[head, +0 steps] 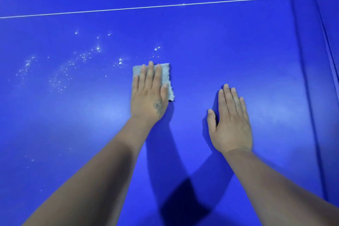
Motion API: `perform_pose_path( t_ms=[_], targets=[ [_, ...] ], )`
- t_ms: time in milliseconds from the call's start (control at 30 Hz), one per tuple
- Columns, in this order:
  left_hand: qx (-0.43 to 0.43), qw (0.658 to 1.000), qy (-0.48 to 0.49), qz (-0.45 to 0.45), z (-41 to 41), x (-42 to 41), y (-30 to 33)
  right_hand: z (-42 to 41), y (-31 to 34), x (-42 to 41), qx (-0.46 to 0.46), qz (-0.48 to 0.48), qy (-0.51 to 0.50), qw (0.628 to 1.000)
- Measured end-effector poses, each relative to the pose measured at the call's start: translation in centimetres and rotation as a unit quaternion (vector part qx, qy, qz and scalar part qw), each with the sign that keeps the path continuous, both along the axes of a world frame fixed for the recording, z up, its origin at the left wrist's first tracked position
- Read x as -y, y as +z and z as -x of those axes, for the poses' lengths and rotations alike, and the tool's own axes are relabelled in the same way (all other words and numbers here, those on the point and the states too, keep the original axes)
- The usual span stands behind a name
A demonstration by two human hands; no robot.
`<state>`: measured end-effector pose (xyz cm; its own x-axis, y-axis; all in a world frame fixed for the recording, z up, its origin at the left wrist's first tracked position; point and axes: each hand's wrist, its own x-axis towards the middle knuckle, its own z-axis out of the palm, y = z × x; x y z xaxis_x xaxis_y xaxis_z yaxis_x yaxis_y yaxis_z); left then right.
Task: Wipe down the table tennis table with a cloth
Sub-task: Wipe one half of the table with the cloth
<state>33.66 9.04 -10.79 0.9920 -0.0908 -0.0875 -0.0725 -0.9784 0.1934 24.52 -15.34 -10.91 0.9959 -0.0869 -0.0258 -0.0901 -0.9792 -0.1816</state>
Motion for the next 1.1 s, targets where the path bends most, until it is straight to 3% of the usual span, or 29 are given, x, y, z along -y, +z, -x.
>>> perform_pose_path(
  t_ms=[133, 300, 433, 567, 667, 767, 967, 1100],
  targets=[
    [0.017, 0.999, 0.037, -0.027, 6.7, -0.7, 0.3, -0.1, 0.2, -0.1, -0.004, 0.008, 0.002, 1.000],
    [-0.008, 1.000, -0.023, 0.002, 11.9, 3.2, 0.9, -0.1, 0.1, -0.1, 0.013, -0.010, -0.001, 1.000],
    [0.016, 0.993, -0.110, 0.023, 8.2, 6.2, 0.9, -2.5, 0.0, -0.1, 0.070, -0.062, -0.020, 0.995],
    [0.031, 0.983, -0.181, 0.009, -1.2, 6.8, 0.1, -6.5, -0.4, -1.2, 0.086, -0.056, -0.012, 0.995],
    [0.013, 0.988, -0.151, 0.009, -7.9, 5.2, 0.2, -9.4, -0.2, -1.2, 0.075, -0.033, 0.034, 0.996],
    [-0.005, 0.995, -0.100, 0.013, -10.8, 2.5, 0.1, -11.1, -0.1, -1.0, 0.039, -0.014, 0.013, 0.999],
    [0.030, 0.999, 0.029, 0.006, -3.7, -1.1, -0.1, -11.3, -0.1, -1.1, 0.021, 0.000, -0.006, 1.000],
    [0.007, 1.000, 0.021, -0.005, 1.6, 0.5, 0.4, -11.4, -0.1, -1.1, 0.015, 0.003, -0.008, 1.000]
  ],
)
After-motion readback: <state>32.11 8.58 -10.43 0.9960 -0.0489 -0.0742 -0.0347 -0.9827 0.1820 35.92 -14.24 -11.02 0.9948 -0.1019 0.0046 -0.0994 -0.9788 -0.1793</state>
